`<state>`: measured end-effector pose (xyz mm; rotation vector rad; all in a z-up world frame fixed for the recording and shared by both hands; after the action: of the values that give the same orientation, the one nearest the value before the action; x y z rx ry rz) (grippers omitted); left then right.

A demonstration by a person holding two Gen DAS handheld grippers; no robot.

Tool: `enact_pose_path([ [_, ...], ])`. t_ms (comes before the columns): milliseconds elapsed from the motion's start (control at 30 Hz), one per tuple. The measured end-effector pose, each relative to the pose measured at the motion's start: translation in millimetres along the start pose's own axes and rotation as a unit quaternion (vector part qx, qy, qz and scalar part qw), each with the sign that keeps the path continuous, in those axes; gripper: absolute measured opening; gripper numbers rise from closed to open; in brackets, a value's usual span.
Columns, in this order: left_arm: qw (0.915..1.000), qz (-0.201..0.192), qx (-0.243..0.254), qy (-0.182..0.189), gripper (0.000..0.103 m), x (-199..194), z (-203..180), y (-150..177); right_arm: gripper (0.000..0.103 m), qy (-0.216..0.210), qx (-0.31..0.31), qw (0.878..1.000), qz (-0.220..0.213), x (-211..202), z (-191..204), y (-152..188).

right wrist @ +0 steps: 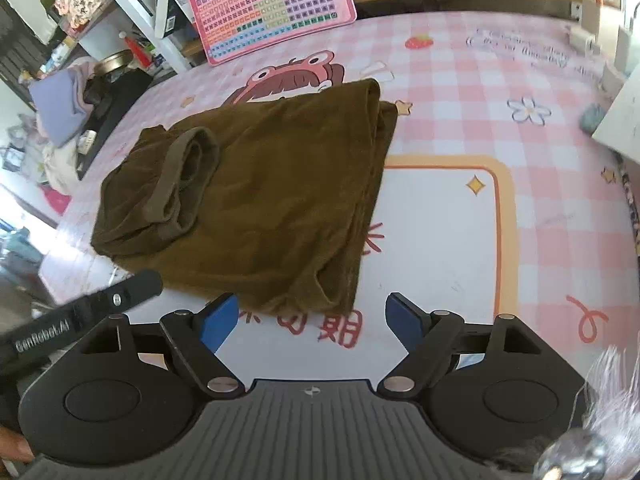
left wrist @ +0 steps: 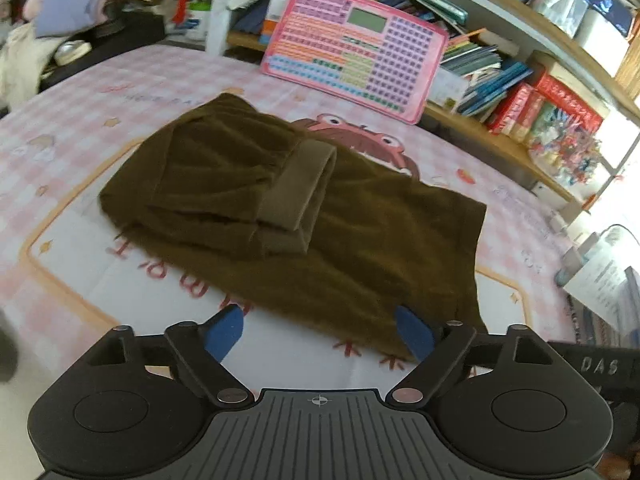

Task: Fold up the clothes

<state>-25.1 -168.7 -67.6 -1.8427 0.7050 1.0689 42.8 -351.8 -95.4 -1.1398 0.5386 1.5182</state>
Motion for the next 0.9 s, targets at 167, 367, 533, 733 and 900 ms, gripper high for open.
enact_pose_path([
  [167, 0.9986, -0.030, -0.004, -0.044, 0.094, -16, 0, 7, 0.080, -0.042, 0.008, 0.999, 0.018, -2, -11, 2],
  [367, 0.9960, -0.048, -0.010, -0.076, 0.097, -25, -3, 13, 0.079, -0.076, 0.022, 0.996, 0.035, -2, -22, 4],
  [533, 0.9934, -0.054, -0.004, -0.101, 0.100, -27, -7, 18, 0.078, -0.090, 0.037, 0.994, 0.045, 0, -29, 7],
  [733, 0.9940, -0.047, 0.016, -0.098, 0.100, -25, -18, 25, 0.077, -0.106, 0.059, 0.991, 0.047, 0, -37, 5],
  [900, 0.9941, -0.038, 0.031, -0.096, 0.100, -23, -26, 28, 0.076, -0.120, 0.077, 0.989, 0.048, 0, -43, 3],
])
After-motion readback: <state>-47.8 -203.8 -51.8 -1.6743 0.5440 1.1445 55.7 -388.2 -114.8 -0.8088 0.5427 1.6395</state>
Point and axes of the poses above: each gripper's, at about its wrist camera, not at the fingertips, and x roughly the way its jaws point, z to its left, y to its underside, the point moved 10 cm from there along x, roughly the way its jaws point, and after that the axes turned 15 degrees about z, right-handed, at the moved point
